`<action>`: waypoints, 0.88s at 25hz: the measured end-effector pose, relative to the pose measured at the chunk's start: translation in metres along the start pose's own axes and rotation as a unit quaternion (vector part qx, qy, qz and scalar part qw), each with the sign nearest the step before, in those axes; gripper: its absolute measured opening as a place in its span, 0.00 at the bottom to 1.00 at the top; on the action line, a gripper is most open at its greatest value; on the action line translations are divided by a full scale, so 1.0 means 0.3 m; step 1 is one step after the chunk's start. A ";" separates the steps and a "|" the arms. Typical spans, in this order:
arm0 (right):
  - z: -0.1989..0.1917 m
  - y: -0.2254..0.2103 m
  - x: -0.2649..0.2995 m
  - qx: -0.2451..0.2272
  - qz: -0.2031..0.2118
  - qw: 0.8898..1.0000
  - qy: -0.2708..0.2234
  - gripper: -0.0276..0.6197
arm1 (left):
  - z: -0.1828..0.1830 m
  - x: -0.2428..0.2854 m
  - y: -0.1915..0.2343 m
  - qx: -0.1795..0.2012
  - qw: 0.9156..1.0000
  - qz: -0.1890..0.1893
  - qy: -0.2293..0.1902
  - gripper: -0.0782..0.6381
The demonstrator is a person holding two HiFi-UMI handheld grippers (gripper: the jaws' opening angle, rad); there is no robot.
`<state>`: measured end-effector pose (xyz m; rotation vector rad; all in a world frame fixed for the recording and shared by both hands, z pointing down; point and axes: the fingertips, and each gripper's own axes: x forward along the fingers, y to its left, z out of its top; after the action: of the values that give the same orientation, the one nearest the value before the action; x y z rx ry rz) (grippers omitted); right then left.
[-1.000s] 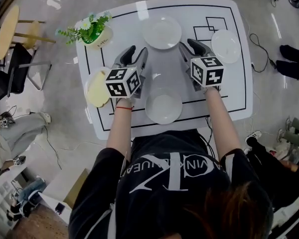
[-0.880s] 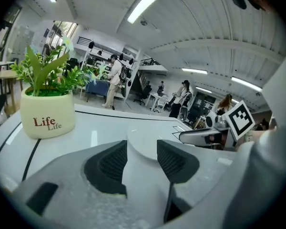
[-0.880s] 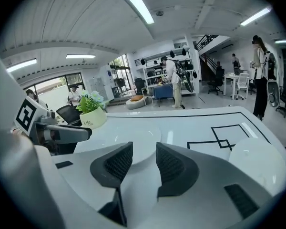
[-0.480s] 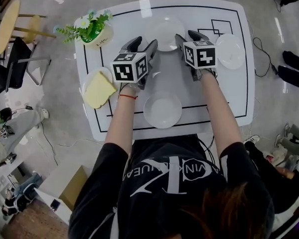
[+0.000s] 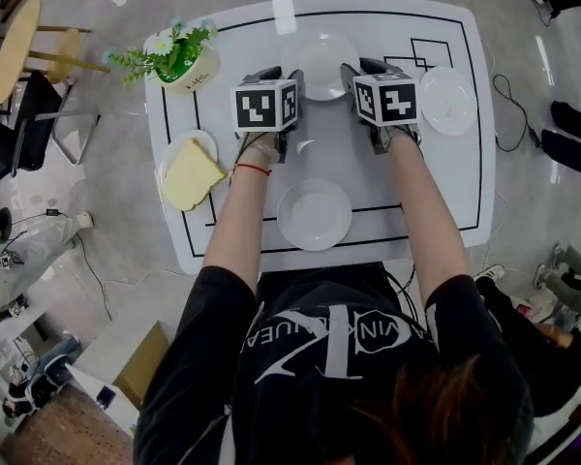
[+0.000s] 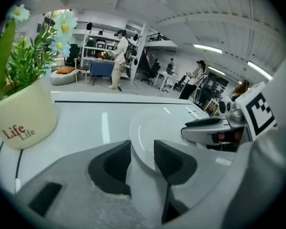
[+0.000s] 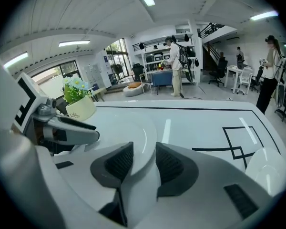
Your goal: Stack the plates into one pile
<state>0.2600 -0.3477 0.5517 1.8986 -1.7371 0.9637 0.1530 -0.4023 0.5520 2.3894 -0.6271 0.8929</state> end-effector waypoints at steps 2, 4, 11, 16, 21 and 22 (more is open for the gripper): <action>-0.004 0.003 -0.003 -0.002 0.001 1.000 -0.001 0.27 | -0.001 0.000 0.000 -0.014 1.000 0.006 -0.002 0.31; -0.003 0.006 -0.011 0.006 0.001 1.000 -0.010 0.26 | -0.007 -0.006 -0.004 -0.023 1.000 0.008 -0.003 0.31; -0.016 0.045 -0.068 0.052 0.007 0.997 -0.057 0.21 | -0.033 -0.066 -0.011 -0.023 1.000 0.001 -0.021 0.33; -0.048 0.094 -0.118 0.072 0.005 0.994 -0.078 0.21 | -0.026 -0.137 -0.020 -0.022 0.999 -0.011 -0.048 0.32; -0.074 0.133 -0.191 0.086 -0.005 0.992 -0.096 0.20 | -0.063 -0.205 -0.047 -0.014 0.998 -0.030 -0.051 0.32; -0.081 0.143 -0.207 0.088 -0.007 0.991 -0.099 0.20 | -0.073 -0.220 -0.054 -0.014 0.998 -0.035 -0.052 0.32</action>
<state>0.2131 -0.2935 0.5175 2.1816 -1.7963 0.9808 0.1076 -0.3612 0.5156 2.4279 -0.5874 0.7301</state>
